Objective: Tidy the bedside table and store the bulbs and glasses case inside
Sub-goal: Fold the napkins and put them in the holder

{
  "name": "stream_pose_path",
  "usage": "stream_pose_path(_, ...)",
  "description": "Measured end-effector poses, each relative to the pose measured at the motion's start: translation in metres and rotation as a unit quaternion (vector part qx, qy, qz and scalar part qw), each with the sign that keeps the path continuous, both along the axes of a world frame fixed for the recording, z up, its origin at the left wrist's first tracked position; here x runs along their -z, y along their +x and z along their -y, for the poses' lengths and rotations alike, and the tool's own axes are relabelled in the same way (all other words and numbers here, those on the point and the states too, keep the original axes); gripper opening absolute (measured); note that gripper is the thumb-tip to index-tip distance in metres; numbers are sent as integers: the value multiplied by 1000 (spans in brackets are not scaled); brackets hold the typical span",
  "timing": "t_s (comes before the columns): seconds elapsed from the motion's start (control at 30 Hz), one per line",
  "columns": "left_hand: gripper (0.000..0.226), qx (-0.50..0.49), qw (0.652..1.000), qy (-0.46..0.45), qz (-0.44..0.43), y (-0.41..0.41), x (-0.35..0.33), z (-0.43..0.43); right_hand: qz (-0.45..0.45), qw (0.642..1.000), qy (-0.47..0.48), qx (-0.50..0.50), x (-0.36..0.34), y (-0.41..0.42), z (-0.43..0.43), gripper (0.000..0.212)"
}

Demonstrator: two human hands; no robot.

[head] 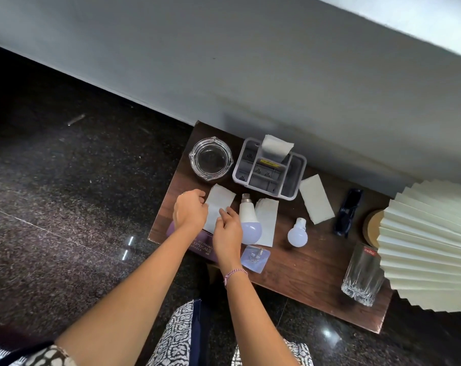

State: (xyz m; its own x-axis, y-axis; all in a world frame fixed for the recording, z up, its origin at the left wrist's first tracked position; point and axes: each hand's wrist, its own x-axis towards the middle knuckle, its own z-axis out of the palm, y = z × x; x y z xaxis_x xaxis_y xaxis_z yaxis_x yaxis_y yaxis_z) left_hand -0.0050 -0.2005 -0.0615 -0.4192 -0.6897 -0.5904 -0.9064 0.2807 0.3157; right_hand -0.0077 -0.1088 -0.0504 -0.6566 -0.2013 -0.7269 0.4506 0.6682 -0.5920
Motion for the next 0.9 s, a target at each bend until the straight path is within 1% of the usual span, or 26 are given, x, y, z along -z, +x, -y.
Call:
stream_pose_path(0.1, 32, 2, 1000, -5, -1, -2, 1, -1, 1, 1000, -1, 9, 1, -2, 2, 37)
stream_pose_path(0.23, 20, -22, 1000, 10, 11, -5, 4, 1, 4, 1000, -4, 17, 3, -4, 4, 37)
stream_pose_path(0.5, 20, -56, 998, 36, -21, -8, 8, 1, 5, 999, -11, 45, 8, -4, 4, 35)
stream_pose_path(0.77, 22, -120, 986, 105, -42, -8, 9, 5, 8, 999, -21, 46, 9, -6, 11, 34)
stream_pose_path(0.9, 23, -143, 977, 151, -47, -8, 9, 7, 4, 997, -39, 67, 5, -6, 12, 32)
